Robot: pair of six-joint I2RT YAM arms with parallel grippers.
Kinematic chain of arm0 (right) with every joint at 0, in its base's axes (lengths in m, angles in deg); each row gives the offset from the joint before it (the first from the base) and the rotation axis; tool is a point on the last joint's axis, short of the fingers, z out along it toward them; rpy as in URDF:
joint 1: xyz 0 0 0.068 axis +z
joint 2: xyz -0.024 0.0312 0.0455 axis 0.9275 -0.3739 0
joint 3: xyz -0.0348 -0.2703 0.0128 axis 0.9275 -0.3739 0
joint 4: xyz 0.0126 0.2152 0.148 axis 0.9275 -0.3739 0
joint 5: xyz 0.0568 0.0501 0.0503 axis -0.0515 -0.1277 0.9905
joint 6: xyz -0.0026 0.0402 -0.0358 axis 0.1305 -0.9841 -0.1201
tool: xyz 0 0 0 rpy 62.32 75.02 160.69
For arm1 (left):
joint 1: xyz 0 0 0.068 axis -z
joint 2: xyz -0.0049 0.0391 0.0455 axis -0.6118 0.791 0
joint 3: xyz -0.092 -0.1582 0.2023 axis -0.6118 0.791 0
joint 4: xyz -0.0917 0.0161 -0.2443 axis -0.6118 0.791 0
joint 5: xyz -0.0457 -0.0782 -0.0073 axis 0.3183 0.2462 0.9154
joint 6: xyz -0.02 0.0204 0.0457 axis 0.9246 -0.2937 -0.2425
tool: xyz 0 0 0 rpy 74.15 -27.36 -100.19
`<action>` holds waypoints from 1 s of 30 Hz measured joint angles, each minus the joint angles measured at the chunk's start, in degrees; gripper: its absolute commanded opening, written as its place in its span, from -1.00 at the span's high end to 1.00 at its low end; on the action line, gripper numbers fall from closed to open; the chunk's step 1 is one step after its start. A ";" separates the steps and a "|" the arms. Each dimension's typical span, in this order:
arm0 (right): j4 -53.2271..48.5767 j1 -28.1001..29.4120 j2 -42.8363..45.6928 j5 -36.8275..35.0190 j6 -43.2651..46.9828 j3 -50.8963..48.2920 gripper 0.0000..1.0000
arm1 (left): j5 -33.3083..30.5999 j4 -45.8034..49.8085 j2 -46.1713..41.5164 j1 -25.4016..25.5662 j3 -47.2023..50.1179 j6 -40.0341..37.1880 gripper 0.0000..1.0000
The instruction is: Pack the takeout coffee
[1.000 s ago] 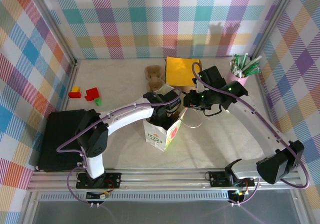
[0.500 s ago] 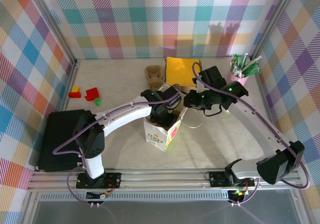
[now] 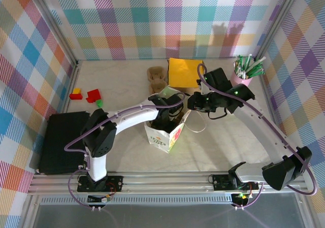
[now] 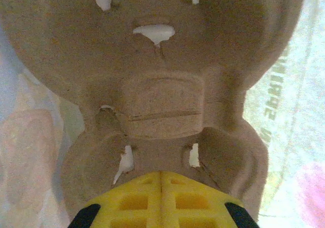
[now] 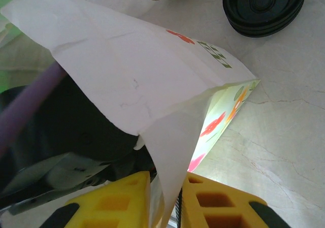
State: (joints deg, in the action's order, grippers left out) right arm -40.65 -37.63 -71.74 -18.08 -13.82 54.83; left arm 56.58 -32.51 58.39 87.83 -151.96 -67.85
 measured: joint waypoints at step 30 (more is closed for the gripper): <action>0.02 0.02 0.35 0.48 0.00 -0.72 0.58 | 3.78 -5.05 4.63 -0.07 6.10 -0.66 0.95</action>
State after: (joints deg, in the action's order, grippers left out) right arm -40.63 -37.61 -71.39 -17.60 -13.82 54.11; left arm 60.36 -37.56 63.02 87.76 -145.87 -68.50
